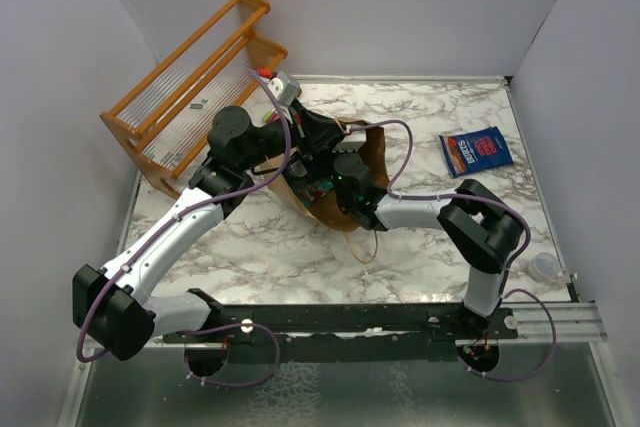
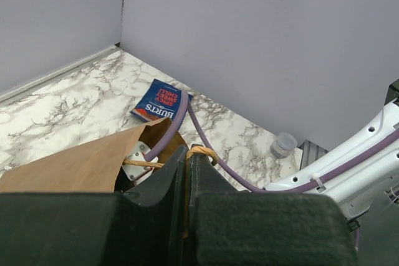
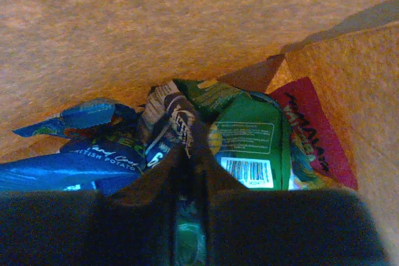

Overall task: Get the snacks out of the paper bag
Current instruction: Take out the snack from the paper bag, then place the snack at the center of the board.

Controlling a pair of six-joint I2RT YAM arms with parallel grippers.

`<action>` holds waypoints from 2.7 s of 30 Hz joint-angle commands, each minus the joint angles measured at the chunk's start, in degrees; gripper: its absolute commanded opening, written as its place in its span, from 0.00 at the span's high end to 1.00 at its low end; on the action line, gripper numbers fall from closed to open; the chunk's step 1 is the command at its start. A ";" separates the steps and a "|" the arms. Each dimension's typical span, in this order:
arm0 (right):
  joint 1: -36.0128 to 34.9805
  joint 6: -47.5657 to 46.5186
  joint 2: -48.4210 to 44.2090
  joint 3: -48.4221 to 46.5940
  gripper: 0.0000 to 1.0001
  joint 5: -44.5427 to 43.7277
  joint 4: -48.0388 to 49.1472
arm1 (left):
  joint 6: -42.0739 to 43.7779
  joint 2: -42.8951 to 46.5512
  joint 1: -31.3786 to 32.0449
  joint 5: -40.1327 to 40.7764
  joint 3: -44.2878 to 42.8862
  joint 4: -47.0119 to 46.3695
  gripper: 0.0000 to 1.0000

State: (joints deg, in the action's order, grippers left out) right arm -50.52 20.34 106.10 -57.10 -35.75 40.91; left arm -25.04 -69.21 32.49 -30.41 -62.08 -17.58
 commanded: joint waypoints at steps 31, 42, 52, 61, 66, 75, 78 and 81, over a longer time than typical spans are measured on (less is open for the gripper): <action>-0.01 -5.16 -36.15 11.52 0.99 27.97 -14.69 | 1.88 0.18 0.38 5.97 -0.68 2.47 1.00; -0.01 -8.64 -48.33 11.84 0.99 31.92 -24.54 | 4.55 0.97 0.42 10.65 -0.93 4.88 1.00; -0.01 -15.83 -58.04 4.96 0.99 39.14 -42.09 | 5.84 2.28 0.38 18.95 -1.04 7.69 1.00; -0.01 -22.21 -65.82 -4.31 0.99 38.11 -48.32 | 6.10 1.89 0.41 22.12 -1.26 9.11 1.00; -0.01 -27.17 -68.27 -8.07 0.99 32.17 -46.46 | 5.97 1.79 0.39 22.33 -1.33 9.20 1.00; -0.04 -43.82 -65.08 -2.42 0.98 -4.12 -28.26 | 6.28 1.80 0.38 22.85 -1.23 9.32 1.00; -0.01 -54.29 -62.18 3.68 0.98 -13.12 -11.06 | 6.53 1.92 0.38 23.14 -1.34 9.46 1.00; 0.05 -62.89 -57.66 7.46 0.98 -17.09 3.24 | 6.83 1.95 0.40 23.50 -1.37 9.61 1.00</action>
State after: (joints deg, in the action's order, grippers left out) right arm -50.52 -25.80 42.87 -54.76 -37.65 19.49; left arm -19.46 -68.49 32.73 -8.93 -62.06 -8.01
